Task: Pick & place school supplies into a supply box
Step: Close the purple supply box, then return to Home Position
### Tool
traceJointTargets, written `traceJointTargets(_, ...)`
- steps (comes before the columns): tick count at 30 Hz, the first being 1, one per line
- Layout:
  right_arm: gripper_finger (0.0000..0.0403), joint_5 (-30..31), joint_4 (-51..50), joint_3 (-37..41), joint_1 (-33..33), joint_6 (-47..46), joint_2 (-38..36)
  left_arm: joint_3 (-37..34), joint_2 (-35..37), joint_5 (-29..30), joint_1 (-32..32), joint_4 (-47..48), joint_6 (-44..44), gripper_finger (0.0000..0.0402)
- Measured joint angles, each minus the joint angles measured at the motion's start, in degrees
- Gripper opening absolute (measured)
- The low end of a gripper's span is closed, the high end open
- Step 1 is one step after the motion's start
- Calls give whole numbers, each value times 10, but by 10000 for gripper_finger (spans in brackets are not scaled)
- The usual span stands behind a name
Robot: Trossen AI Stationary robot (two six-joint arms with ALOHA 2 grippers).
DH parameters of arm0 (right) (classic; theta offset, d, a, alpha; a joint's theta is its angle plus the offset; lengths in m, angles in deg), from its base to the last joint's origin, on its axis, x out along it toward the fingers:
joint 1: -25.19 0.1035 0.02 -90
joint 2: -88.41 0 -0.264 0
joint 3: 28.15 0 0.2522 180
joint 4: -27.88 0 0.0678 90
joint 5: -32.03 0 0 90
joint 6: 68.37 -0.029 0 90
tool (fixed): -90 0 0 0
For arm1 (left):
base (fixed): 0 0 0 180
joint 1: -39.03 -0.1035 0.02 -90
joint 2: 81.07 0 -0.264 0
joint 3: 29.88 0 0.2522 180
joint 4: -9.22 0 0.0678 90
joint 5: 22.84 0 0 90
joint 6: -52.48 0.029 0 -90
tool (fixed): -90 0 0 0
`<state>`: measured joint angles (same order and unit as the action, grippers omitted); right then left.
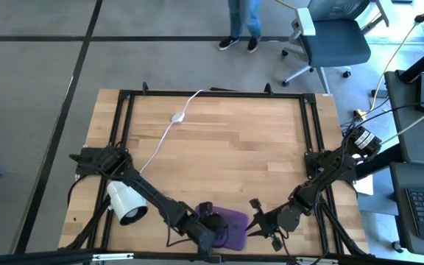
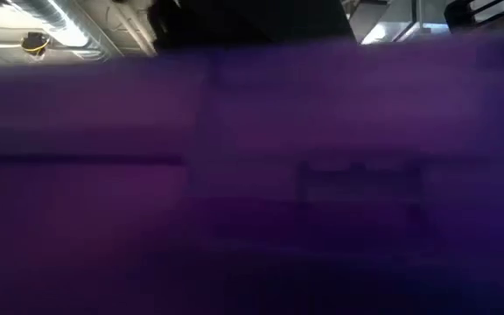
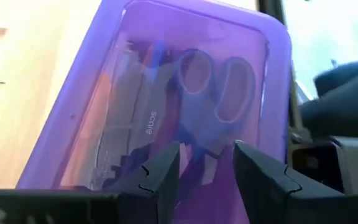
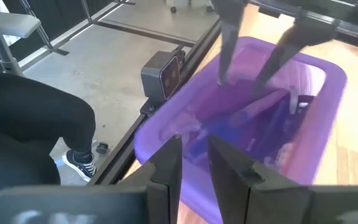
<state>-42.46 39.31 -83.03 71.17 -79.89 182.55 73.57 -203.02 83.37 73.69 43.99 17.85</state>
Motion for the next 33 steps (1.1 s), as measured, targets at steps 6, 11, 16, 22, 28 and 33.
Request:
traceJointTargets(6,82,0,-3,0,0,-2,0,0,0,23,-17,5,-31,139)
traceJointTargets(11,82,0,-3,0,0,-4,0,-1,-1,23,-30,5,-51,139)
traceJointTargets(16,82,0,-3,0,0,-4,0,-1,-1,35,-45,5,-88,138)
traceJointTargets(22,82,15,-6,0,0,-4,-3,-2,-2,68,-62,7,-106,138)
traceJointTargets(28,82,31,-9,0,13,-4,-41,-3,16,79,-67,12,-57,139)
traceJointTargets(33,82,29,-72,0,19,3,-90,-3,65,83,-66,10,4,141)
